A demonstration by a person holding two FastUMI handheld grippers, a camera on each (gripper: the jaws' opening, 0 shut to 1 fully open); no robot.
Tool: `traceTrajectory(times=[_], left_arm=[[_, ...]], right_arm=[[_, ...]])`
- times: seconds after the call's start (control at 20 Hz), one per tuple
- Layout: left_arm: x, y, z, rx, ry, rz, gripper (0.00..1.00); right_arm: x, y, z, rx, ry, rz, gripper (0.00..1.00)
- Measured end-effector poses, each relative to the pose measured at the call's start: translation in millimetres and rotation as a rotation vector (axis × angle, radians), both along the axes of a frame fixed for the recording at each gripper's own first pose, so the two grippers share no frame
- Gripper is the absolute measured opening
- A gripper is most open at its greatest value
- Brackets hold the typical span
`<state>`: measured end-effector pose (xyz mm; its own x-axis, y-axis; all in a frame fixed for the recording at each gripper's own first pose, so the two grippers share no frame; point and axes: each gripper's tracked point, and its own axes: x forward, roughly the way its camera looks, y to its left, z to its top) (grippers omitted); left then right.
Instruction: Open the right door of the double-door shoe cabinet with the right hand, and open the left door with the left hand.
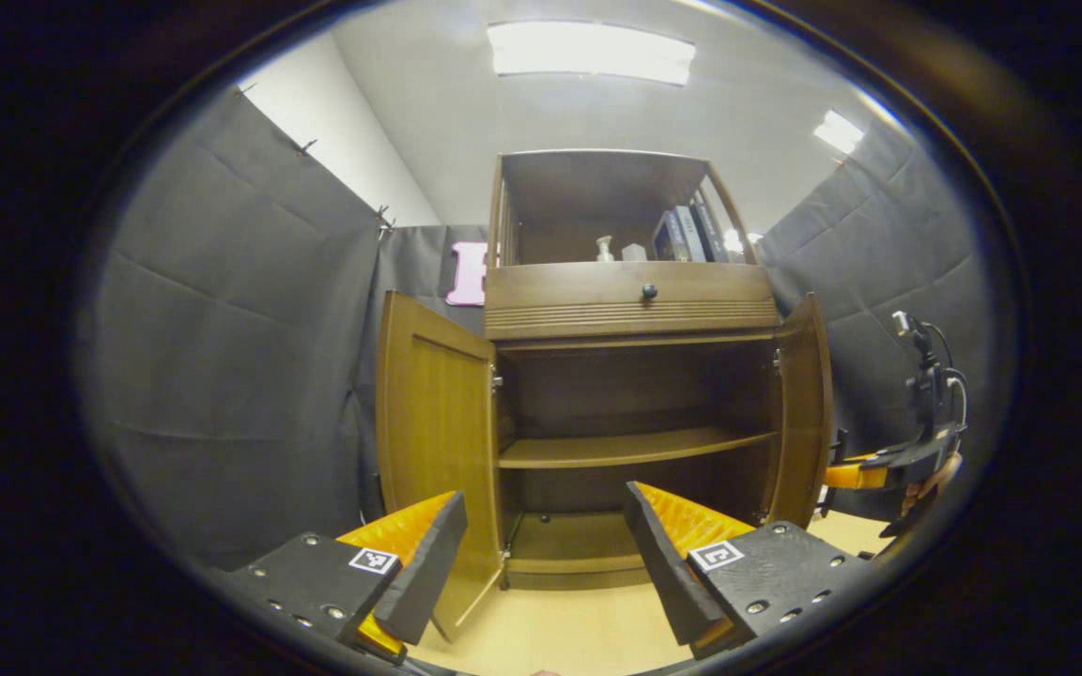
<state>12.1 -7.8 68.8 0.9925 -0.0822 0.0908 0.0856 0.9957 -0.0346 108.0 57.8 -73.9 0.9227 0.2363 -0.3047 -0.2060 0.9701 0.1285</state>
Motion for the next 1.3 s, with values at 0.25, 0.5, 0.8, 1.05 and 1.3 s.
traceTrajectory(times=[0.25,0.5,0.8,1.05,1.3], left_arm=[[-2,-26,2,0.000,0.007,-0.013,0.99],[-11,-39,4,0.023,0.009,0.010,0.99],[-28,-43,0,0.051,0.023,0.055,0.99],[-37,-39,6,0.060,0.023,0.062,0.99],[-53,-11,13,0.079,0.022,0.065,0.99]], right_arm=[[-8,-37,-4,-0.023,-0.003,-0.028,0.12],[-12,-65,-3,0.001,-0.014,-0.034,0.14],[-12,-108,-7,-0.039,-0.039,-0.114,0.04],[-35,-121,10,0.045,-0.056,-0.170,0.00],[-81,-104,37,0.055,-0.095,-0.142,0.31]])
